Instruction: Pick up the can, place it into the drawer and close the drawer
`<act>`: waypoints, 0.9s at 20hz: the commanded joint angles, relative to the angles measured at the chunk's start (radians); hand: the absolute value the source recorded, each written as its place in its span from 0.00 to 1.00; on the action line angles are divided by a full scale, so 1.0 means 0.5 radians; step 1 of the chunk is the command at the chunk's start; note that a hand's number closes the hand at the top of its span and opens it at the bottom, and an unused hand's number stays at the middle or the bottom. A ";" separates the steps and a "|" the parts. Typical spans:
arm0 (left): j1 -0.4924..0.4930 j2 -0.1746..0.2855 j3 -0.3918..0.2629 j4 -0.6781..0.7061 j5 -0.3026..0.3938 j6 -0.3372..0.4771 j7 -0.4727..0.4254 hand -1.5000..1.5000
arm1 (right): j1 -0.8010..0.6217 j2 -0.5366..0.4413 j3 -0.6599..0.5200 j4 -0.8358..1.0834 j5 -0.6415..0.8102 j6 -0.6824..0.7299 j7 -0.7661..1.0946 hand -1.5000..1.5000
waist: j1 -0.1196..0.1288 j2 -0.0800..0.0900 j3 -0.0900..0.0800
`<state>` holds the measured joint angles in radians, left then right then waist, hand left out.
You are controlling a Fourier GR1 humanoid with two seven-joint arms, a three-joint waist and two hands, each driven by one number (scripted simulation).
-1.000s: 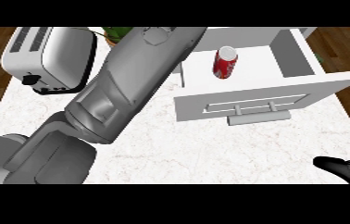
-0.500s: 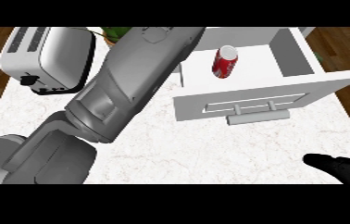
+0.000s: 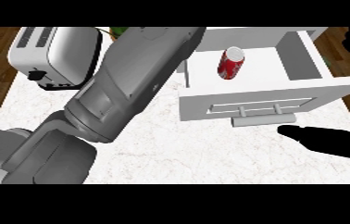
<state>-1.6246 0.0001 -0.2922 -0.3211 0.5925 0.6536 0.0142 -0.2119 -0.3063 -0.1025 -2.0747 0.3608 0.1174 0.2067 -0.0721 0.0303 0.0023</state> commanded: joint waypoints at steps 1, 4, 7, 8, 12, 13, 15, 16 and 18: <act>-0.059 0.000 0.004 0.024 0.021 0.035 -0.035 0.00 | -0.111 -0.044 0.172 0.209 0.318 -0.045 -0.088 0.00 | 0.041 -0.004 0.000; -0.033 0.000 0.007 0.034 0.032 0.021 -0.073 0.00 | -0.255 -0.039 0.266 0.513 0.500 -0.121 -0.186 0.00 | 0.080 0.002 0.000; -0.100 0.000 -0.007 0.122 -0.014 0.004 -0.028 0.00 | -0.233 0.025 0.426 0.627 0.695 -0.219 -0.260 0.00 | 0.079 -0.008 0.001; -0.023 0.000 -0.053 0.062 -0.008 0.028 -0.036 0.00 | -0.299 0.044 0.437 0.782 0.738 -0.253 -0.280 0.00 | 0.100 -0.019 0.000; -0.173 0.072 0.027 0.126 -0.023 -0.092 0.064 0.00 | -0.385 0.001 0.442 1.063 0.915 -0.335 -0.336 0.00 | 0.123 -0.024 -0.001; -0.070 0.014 0.019 0.071 -0.028 -0.066 -0.020 0.00 | -0.379 -0.009 0.434 1.239 0.984 -0.436 -0.439 0.00 | 0.162 -0.028 -0.001; 0.015 0.024 0.061 0.061 -0.017 -0.091 -0.059 0.00 | -0.496 0.041 0.459 1.307 1.034 -0.457 -0.401 0.00 | 0.148 -0.037 -0.003; 0.019 0.028 0.047 0.063 -0.041 -0.119 -0.077 0.00 | -0.517 0.033 0.442 1.401 1.041 -0.500 -0.472 0.00 | 0.144 -0.035 -0.002; -0.028 0.059 0.057 0.039 -0.038 -0.087 0.001 0.00 | -0.632 0.163 0.504 1.637 1.183 -0.667 -0.443 0.00 | 0.186 -0.038 -0.002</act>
<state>-1.6435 0.0233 -0.2705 -0.2868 0.5798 0.6072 0.0008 -0.4599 -0.2677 0.1295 -1.4236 0.8713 -0.1246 0.0120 0.0028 0.0153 0.0012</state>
